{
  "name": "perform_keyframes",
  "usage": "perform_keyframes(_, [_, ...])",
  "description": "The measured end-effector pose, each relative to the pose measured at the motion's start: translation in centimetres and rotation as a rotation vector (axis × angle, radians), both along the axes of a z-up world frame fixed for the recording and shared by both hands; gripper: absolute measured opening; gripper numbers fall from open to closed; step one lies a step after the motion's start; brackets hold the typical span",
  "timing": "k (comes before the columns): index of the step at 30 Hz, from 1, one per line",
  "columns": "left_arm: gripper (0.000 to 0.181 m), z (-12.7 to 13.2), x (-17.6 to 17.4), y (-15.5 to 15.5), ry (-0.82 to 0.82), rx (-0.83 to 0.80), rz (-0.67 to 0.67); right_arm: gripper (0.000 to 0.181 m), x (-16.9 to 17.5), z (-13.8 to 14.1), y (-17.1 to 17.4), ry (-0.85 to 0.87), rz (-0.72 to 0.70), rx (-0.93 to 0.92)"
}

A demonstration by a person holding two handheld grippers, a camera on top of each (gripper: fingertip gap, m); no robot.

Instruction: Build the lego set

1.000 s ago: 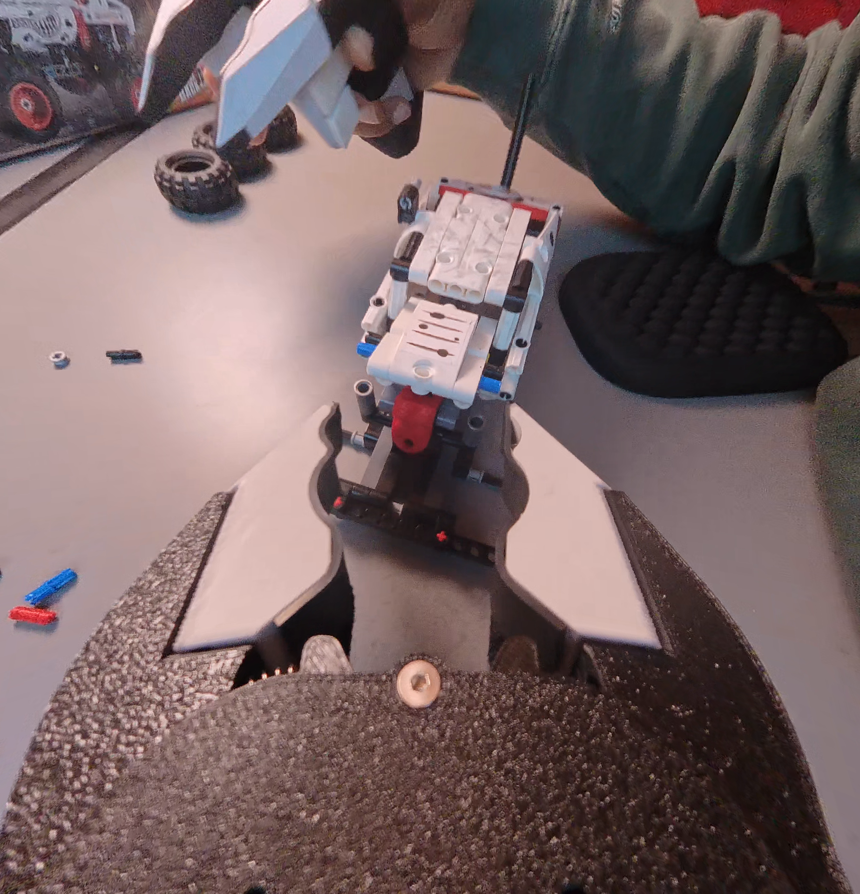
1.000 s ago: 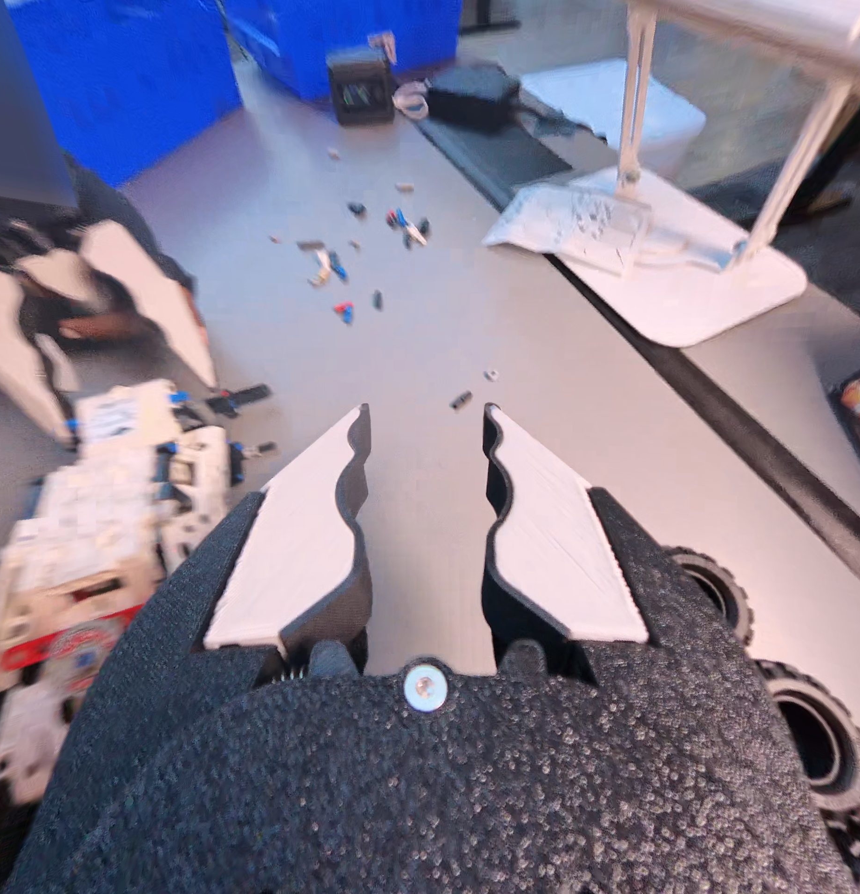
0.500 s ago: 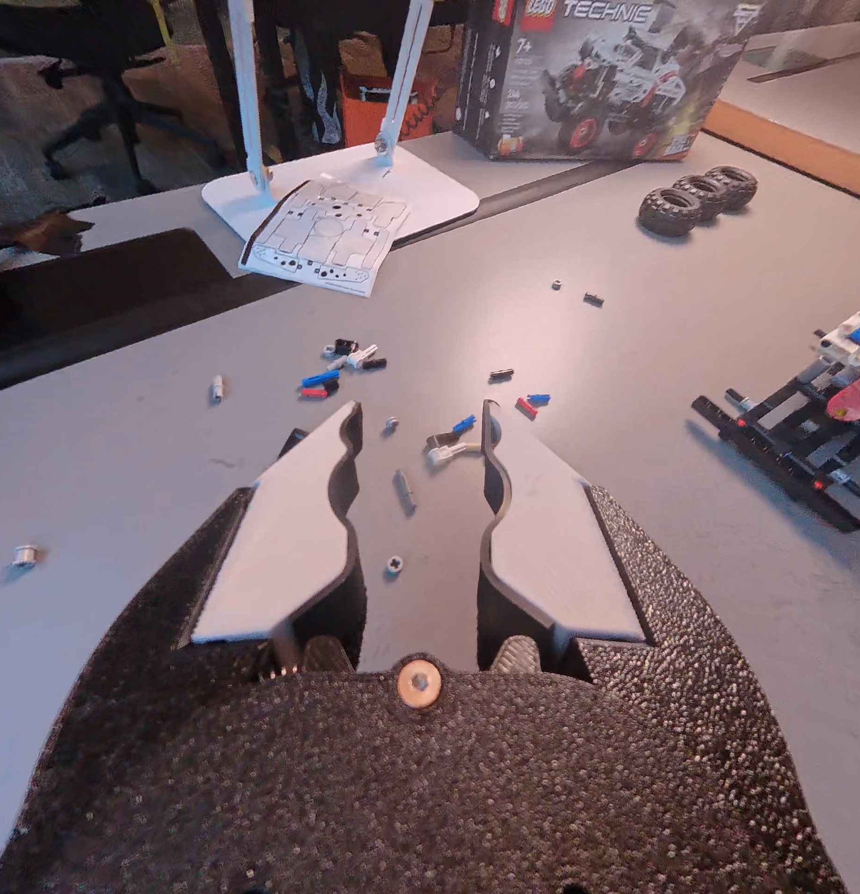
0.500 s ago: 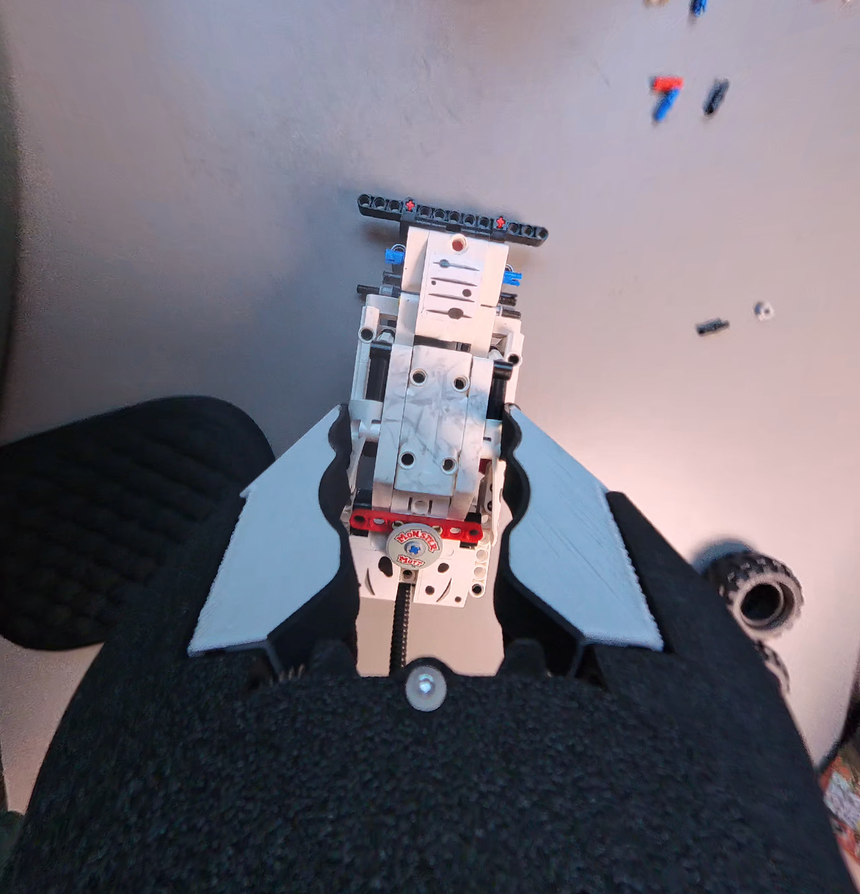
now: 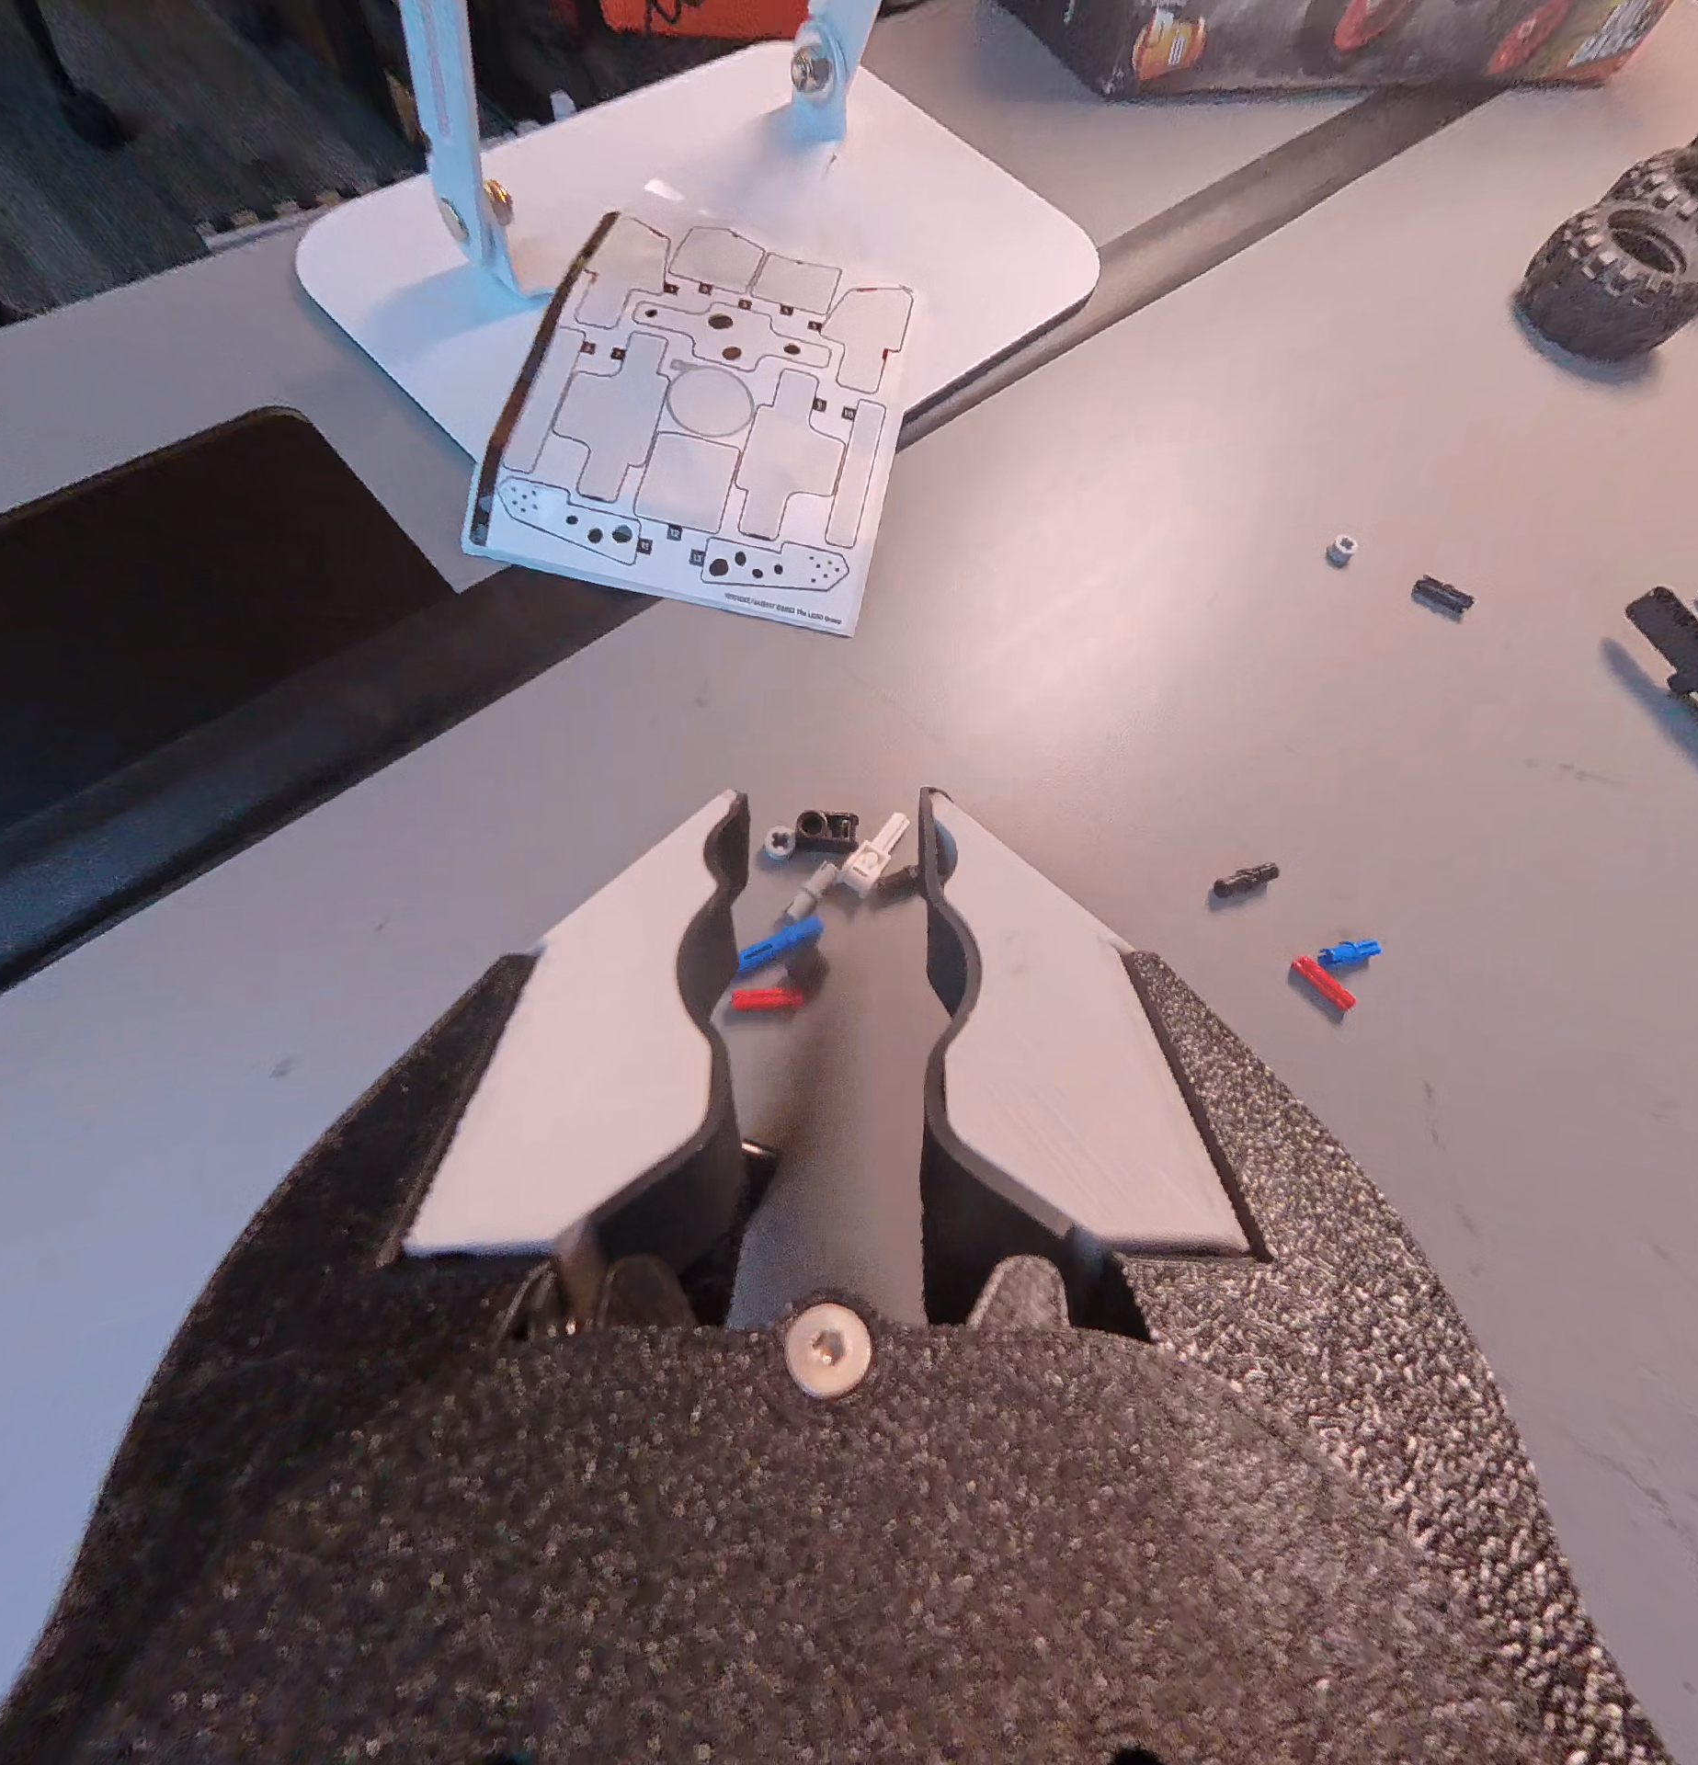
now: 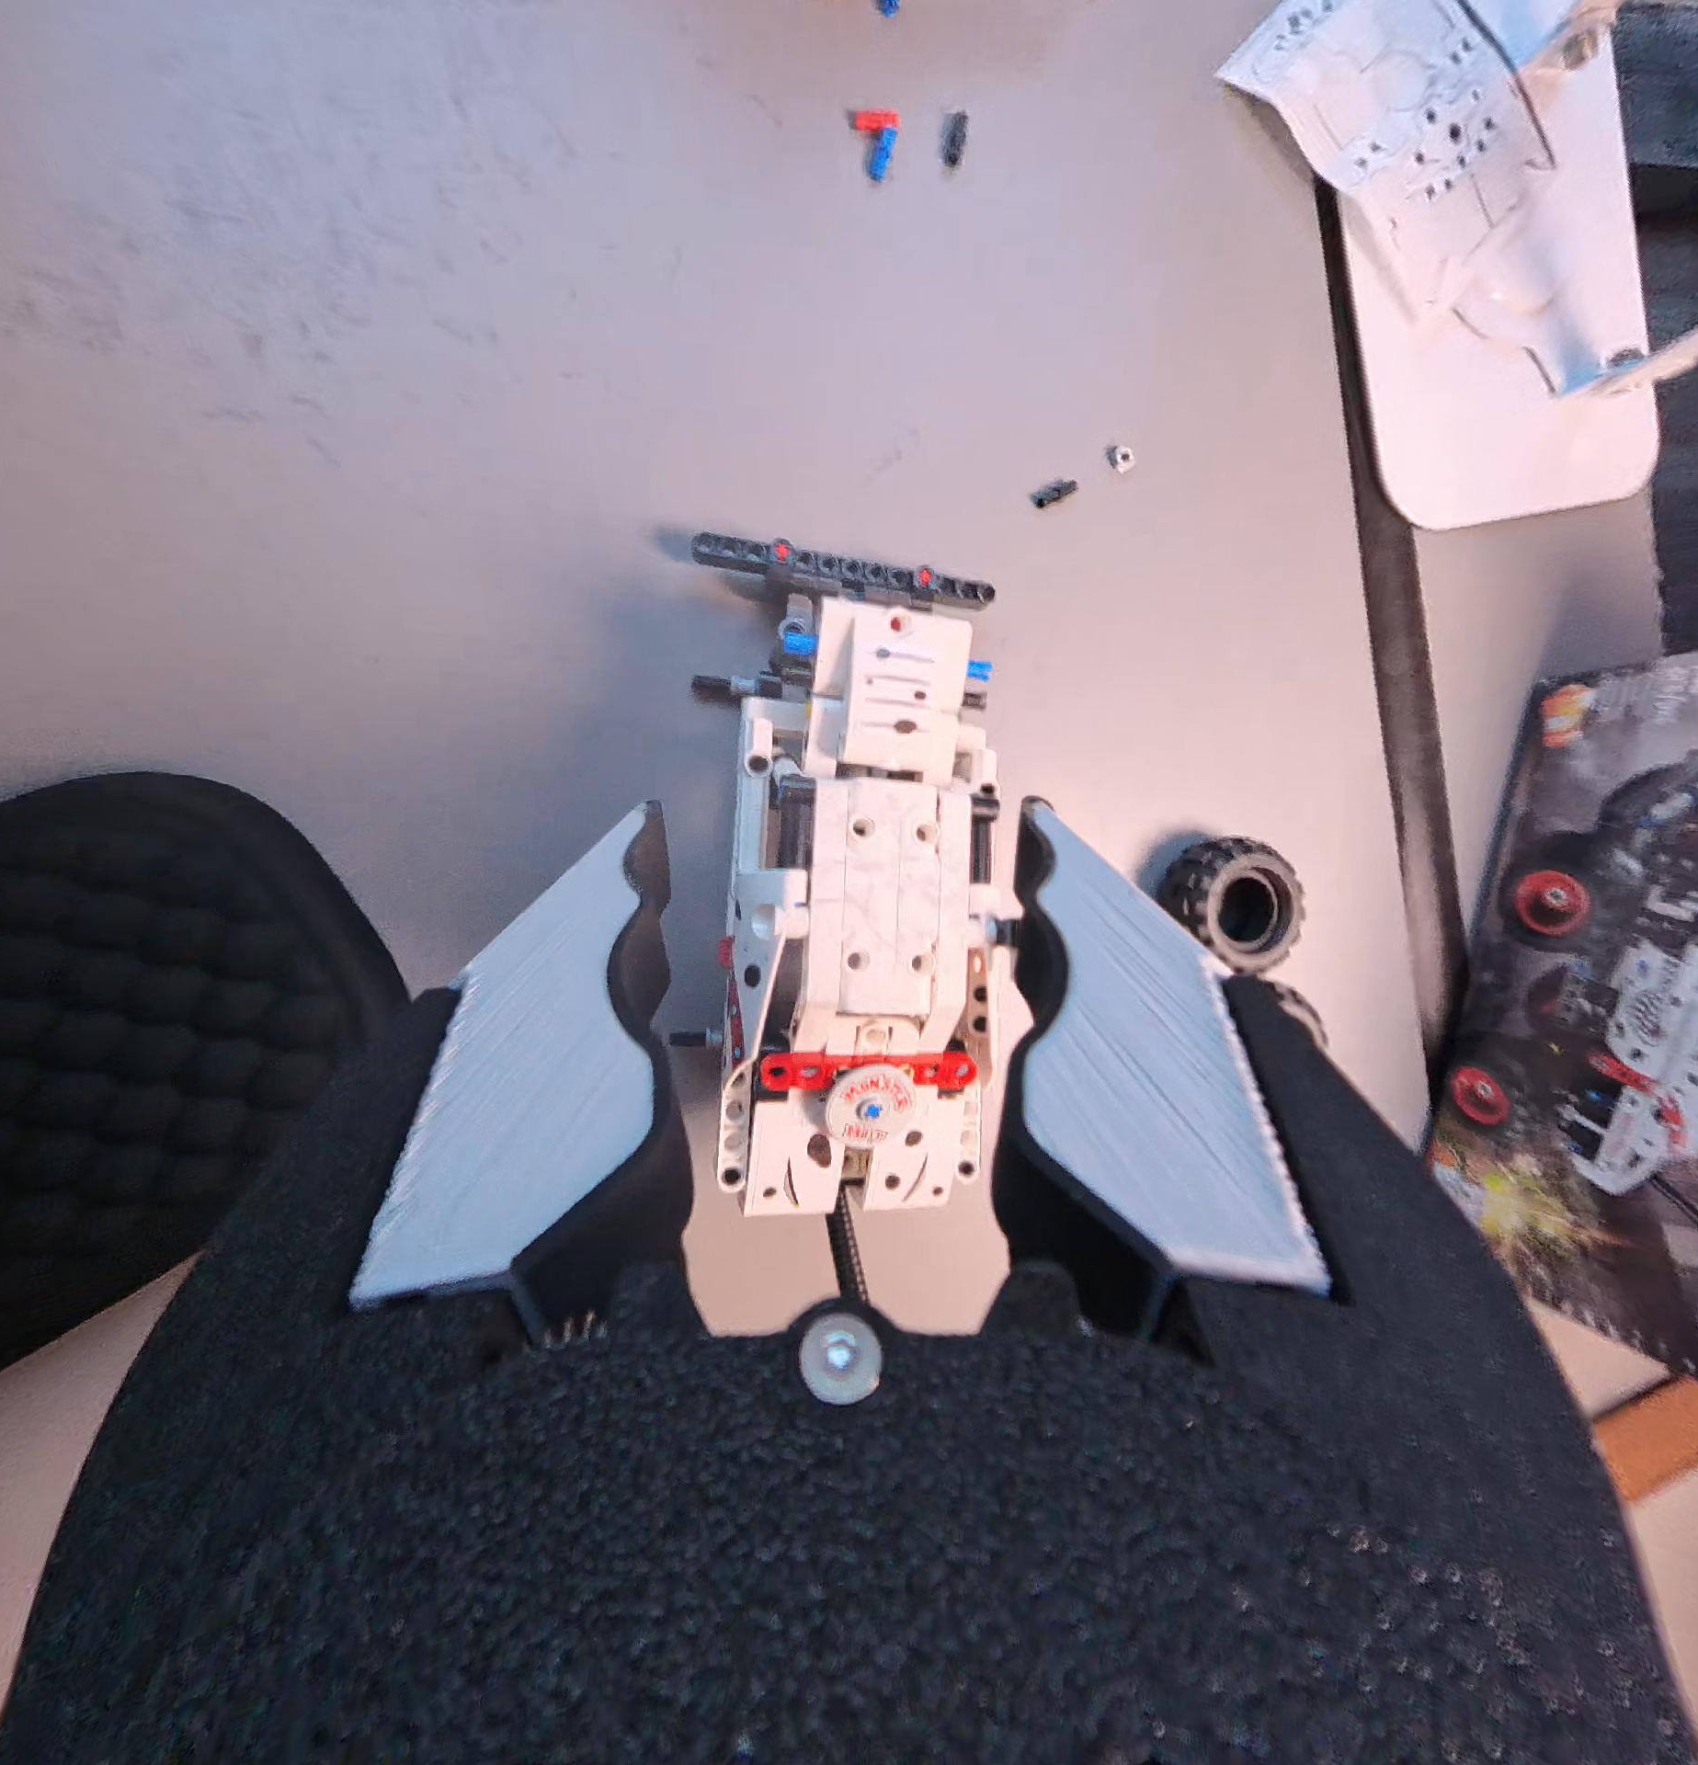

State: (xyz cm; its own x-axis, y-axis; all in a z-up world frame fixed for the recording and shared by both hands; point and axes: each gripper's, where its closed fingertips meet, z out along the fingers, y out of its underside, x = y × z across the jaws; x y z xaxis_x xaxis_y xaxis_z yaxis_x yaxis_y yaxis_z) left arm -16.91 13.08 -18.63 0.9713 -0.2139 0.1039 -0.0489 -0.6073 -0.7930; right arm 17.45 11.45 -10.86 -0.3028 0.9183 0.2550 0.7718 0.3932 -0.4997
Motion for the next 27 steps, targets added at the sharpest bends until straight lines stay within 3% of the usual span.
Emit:
perform_keyframes(6, [0.026, -1.6, -0.1, 0.4, 0.064, -0.076, -0.048, 0.072, 1.4, -0.1, 0.1, 0.072, -0.092, 0.009])
perform_keyframes(15, [0.0, -2.4, 0.0, 0.3, 0.127, -0.097, -0.081, 0.066, 1.1, -0.9, -2.7, 0.196, -0.091, -0.017])
perform_keyframes(21, [0.0, -2.1, 0.2, 0.5, 0.118, -0.087, -0.097, 0.062, 1.1, -0.8, -3.6, 0.246, -0.094, -0.03])
perform_keyframes(27, [0.022, -1.6, 1.0, 1.4, 0.097, -0.084, -0.147, 0.06, 0.8, -1.3, -4.2, 0.271, -0.095, -0.055])
